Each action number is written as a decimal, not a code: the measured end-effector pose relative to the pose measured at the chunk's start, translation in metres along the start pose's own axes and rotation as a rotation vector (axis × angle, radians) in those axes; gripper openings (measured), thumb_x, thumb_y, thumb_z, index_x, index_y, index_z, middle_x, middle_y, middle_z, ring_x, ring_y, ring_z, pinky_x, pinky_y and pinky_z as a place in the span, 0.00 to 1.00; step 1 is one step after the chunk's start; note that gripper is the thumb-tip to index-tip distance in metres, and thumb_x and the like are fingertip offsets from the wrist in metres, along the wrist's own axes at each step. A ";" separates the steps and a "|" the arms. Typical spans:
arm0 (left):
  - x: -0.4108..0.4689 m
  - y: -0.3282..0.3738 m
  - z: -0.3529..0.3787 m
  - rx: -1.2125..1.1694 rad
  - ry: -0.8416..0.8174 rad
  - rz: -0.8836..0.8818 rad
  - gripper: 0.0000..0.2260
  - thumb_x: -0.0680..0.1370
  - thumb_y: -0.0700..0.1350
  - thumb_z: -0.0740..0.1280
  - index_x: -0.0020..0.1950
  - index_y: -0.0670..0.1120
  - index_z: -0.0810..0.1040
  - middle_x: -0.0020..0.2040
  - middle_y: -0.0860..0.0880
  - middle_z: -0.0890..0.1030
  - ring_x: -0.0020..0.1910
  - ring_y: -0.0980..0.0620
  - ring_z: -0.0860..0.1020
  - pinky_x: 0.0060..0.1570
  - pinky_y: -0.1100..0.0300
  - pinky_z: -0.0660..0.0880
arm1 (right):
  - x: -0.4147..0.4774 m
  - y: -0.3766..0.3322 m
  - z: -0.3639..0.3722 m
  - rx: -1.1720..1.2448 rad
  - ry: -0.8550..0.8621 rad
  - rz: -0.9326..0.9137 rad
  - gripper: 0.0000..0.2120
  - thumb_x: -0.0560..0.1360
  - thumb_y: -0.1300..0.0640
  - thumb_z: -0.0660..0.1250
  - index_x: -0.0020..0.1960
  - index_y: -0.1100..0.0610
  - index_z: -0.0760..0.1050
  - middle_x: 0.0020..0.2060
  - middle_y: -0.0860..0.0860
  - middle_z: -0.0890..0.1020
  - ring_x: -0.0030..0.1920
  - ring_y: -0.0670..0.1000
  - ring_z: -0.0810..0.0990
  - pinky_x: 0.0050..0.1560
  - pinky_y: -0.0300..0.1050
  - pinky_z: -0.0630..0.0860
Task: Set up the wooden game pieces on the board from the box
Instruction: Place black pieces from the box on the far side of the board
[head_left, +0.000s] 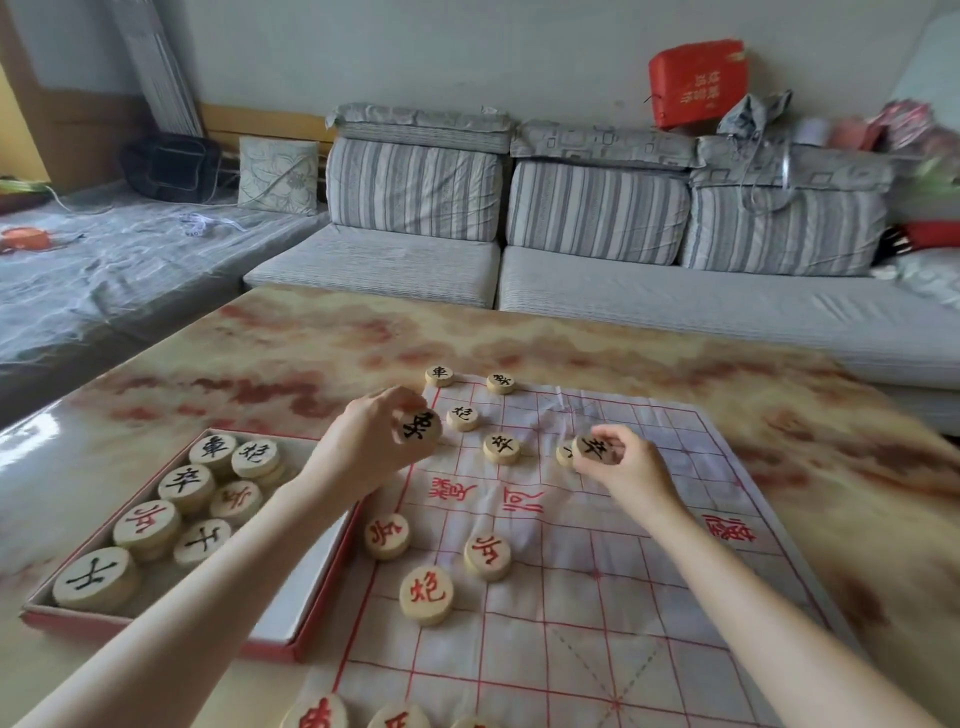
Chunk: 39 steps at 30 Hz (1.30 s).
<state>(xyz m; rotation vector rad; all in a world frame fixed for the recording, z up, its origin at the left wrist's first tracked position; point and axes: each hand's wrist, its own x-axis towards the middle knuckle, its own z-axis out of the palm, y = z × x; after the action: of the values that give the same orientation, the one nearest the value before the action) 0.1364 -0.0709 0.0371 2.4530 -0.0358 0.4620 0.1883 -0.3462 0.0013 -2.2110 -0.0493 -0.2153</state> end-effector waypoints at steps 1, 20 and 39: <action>0.004 0.008 0.008 -0.026 -0.016 0.017 0.19 0.68 0.51 0.73 0.56 0.50 0.77 0.51 0.52 0.81 0.43 0.54 0.78 0.47 0.59 0.76 | 0.004 0.015 -0.014 -0.044 0.027 0.046 0.22 0.67 0.57 0.75 0.60 0.60 0.75 0.54 0.54 0.80 0.53 0.51 0.77 0.50 0.39 0.69; 0.049 0.088 0.110 -0.078 -0.209 0.066 0.18 0.68 0.51 0.73 0.56 0.48 0.77 0.49 0.52 0.79 0.44 0.53 0.78 0.45 0.59 0.75 | 0.034 0.086 -0.060 -0.192 0.070 0.113 0.25 0.68 0.47 0.73 0.62 0.55 0.74 0.57 0.52 0.76 0.57 0.53 0.74 0.58 0.48 0.71; 0.174 0.145 0.278 -0.203 -0.185 -0.137 0.23 0.68 0.47 0.72 0.60 0.44 0.70 0.51 0.46 0.82 0.53 0.44 0.78 0.56 0.50 0.75 | 0.050 0.129 -0.119 -0.120 -0.115 -0.093 0.07 0.73 0.52 0.67 0.46 0.38 0.76 0.50 0.41 0.80 0.58 0.43 0.71 0.58 0.41 0.66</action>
<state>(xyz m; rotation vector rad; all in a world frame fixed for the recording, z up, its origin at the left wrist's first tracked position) 0.3683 -0.3373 -0.0243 2.2728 0.0077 0.1619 0.2360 -0.5203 -0.0213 -2.3417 -0.2072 -0.1458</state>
